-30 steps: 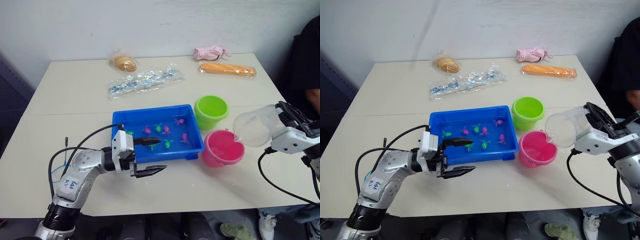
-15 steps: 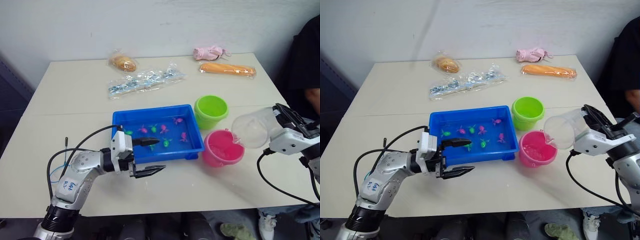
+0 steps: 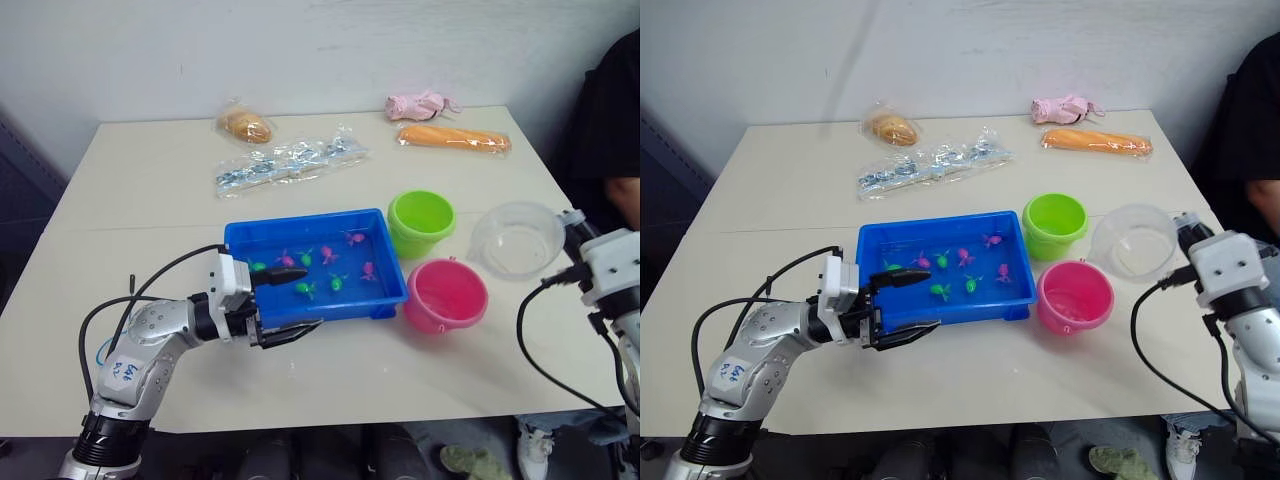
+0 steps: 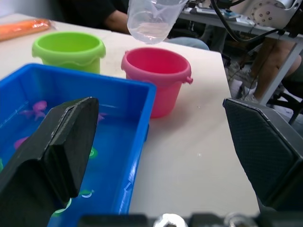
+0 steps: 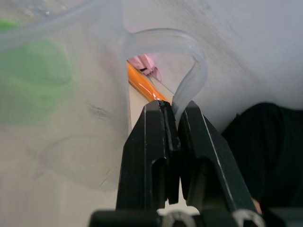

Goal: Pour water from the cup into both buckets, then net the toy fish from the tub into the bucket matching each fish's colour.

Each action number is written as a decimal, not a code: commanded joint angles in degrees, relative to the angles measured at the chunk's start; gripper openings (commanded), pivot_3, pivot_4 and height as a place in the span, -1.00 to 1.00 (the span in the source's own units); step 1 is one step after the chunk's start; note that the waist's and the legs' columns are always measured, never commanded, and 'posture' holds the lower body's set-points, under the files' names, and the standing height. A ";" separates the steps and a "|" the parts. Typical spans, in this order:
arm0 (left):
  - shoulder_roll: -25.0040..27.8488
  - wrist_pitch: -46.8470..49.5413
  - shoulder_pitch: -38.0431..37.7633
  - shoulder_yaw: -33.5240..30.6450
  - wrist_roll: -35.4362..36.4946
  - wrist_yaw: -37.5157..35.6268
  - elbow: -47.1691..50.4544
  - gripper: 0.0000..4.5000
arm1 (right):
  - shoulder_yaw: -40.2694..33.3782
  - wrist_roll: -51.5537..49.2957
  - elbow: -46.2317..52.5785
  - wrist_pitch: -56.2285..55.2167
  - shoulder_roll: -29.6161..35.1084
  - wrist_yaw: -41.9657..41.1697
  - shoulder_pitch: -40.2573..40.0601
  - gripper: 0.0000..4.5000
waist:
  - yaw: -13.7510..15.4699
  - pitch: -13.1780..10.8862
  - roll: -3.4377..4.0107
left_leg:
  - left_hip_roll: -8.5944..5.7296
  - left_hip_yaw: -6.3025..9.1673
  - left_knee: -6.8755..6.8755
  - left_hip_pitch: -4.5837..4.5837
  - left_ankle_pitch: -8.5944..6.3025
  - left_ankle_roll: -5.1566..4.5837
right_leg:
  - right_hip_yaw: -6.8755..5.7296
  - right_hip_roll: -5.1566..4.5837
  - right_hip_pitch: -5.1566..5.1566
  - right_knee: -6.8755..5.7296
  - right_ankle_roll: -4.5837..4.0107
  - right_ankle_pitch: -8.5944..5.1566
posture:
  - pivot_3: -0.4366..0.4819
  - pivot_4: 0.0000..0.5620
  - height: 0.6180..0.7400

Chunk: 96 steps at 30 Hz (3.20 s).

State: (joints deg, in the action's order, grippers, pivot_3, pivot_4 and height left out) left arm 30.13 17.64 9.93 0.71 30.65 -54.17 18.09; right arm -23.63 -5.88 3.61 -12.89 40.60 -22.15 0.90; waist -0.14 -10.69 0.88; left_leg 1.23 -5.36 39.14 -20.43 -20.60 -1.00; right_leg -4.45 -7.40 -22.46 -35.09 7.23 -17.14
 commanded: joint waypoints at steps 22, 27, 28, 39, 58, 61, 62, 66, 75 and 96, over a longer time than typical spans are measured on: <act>-2.75 2.37 2.24 -5.00 4.29 8.99 5.31 1.00 | 23.58 21.33 -19.54 11.91 9.09 6.74 37.68 -0.97 | -0.20 -0.01 -0.02 | -0.11 -0.01 0.06 -0.30 0.05 -0.09 | -0.04 -0.07 -0.24 0.02 0.10 0.05 | -0.05 -0.47 1.00; -3.14 2.14 2.18 -4.85 3.77 9.91 5.32 1.00 | 26.96 28.62 -22.74 4.87 11.05 10.92 39.83 -0.97 | -0.15 -0.02 -0.03 | -0.11 0.01 0.07 -0.35 0.06 -0.08 | -0.05 -0.07 -0.27 0.03 0.11 0.06 | -0.05 -0.47 1.00; -3.29 1.99 2.05 -4.92 3.65 10.20 5.33 1.00 | 26.94 28.96 -23.05 4.50 10.96 11.56 40.03 -0.97 | -0.15 -0.02 -0.03 | -0.12 0.01 0.07 -0.36 0.06 -0.07 | -0.06 -0.08 -0.28 0.04 0.11 0.06 | -0.05 -0.47 1.00; -3.04 1.49 -0.63 -5.65 3.62 10.65 6.49 1.00 | 29.93 37.97 -28.62 -4.21 11.50 18.97 43.42 -0.97 | -0.75 -0.02 -0.03 | -0.09 0.07 0.10 -0.60 0.09 -0.03 | -0.15 -0.06 -0.41 0.07 0.13 0.07 | -0.05 -0.47 1.00; -4.59 -1.74 0.17 -5.54 1.66 13.06 5.33 1.00 | 34.20 47.63 -34.77 -10.93 11.37 27.45 48.08 -0.97 | -1.52 -0.02 -0.03 | -0.07 0.08 0.13 -0.67 0.10 -0.02 | -0.20 -0.05 -0.42 0.08 0.13 0.07 | -0.05 -0.47 1.00; -4.64 -2.06 -0.16 -5.55 1.55 12.60 5.21 1.00 | 34.71 48.81 -36.24 -11.96 11.14 28.83 48.35 -0.97 | -1.55 -0.02 -0.03 | -0.07 0.08 0.13 -0.66 0.10 -0.02 | -0.19 -0.04 -0.42 0.08 0.13 0.07 | -0.05 -0.47 1.00; -4.63 -2.15 -0.17 -5.51 1.50 12.51 5.09 1.00 | 35.02 49.40 -36.80 -12.16 11.17 29.25 48.50 -0.97 | -1.55 -0.02 -0.03 | -0.07 0.08 0.13 -0.66 0.10 -0.02 | -0.19 -0.04 -0.42 0.08 0.13 0.07 | -0.05 -0.47 1.00; -4.72 -2.45 0.08 -5.42 1.42 12.55 4.70 1.00 | 36.03 50.67 -38.55 -13.38 11.18 31.78 49.31 -0.97 | -1.52 -0.02 -0.03 | -0.07 0.08 0.13 -0.66 0.11 -0.02 | -0.19 -0.05 -0.42 0.07 0.13 0.07 | -0.05 -0.47 1.00; -5.58 -2.81 0.48 -4.73 0.97 12.71 4.31 1.00 | 37.42 53.34 -40.09 -15.70 11.63 36.64 50.87 -0.97 | -1.59 -0.02 -0.03 | -0.06 0.08 0.13 -0.66 0.11 -0.01 | -0.19 -0.04 -0.42 0.07 0.13 0.07 | -0.05 -0.47 1.00; -4.65 -2.82 3.39 -5.66 3.71 8.45 2.78 1.00 | 7.68 -3.55 -24.82 8.94 2.16 4.05 35.23 -0.97 | -0.90 -0.02 -0.04 | -0.07 0.17 0.22 -0.76 0.16 -0.11 | -0.31 -0.08 -0.39 0.02 0.16 0.09 | -0.05 -0.47 1.00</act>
State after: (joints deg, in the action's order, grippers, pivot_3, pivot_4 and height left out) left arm 25.19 15.79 12.48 -3.62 32.42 -44.64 19.47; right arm -11.02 -3.61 -25.88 -8.22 42.30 -16.99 36.76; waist -1.04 -10.71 0.84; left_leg 1.13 -5.18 39.36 -21.21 -20.44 -1.12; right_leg -4.76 -7.51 -22.86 -35.07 7.40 -17.05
